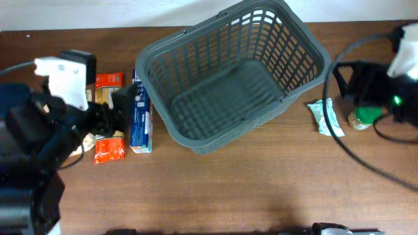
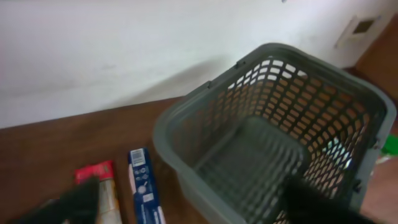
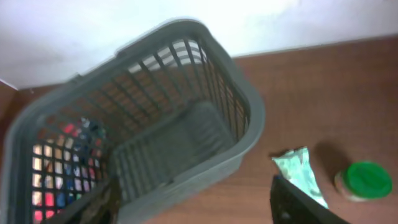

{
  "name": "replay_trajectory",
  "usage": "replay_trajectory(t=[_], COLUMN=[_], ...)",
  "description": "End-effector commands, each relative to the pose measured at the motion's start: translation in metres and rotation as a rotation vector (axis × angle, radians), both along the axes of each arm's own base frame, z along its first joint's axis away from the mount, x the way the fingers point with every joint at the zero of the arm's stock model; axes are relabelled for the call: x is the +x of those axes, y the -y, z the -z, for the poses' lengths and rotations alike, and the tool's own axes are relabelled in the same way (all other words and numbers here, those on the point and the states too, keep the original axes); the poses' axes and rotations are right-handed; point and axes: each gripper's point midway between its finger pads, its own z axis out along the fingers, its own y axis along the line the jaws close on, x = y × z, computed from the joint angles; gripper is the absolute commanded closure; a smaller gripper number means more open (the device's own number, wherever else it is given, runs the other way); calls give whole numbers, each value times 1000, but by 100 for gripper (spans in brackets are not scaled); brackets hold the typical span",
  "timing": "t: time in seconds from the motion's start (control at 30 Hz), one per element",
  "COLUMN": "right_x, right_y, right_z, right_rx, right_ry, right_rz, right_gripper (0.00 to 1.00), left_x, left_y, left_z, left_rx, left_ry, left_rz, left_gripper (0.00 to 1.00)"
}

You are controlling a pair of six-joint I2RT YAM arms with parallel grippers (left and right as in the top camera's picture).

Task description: Pack container

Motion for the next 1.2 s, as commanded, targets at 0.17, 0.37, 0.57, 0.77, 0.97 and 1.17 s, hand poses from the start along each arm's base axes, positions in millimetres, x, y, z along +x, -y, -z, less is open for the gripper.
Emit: replay_trajectory(t=[0.17, 0.37, 0.57, 0.77, 0.97, 1.17], right_x=[34, 45, 61, 81, 95, 106], right_y=[4, 6, 7, 6, -6, -10], right_z=[18, 28, 40, 69, 91, 112], right_rx=[28, 29, 33, 67, 67, 67], right_ry=[-73, -103, -126, -216, -278, -331], right_rz=[8, 11, 11, 28, -5, -18], right_gripper=[72, 96, 96, 96, 96, 96], left_x=[1, -24, -60, -97, -108, -95], left_y=[12, 51, 91, 127, 149, 175], left_z=[10, 54, 86, 106, 124, 154], left_rx=[-77, -56, 54, 176, 292, 434], left_ry=[-81, -300, -457, -534, -569, -598], left_rz=[31, 168, 322, 496, 574, 582], left_gripper=[98, 98, 98, 98, 98, 98])
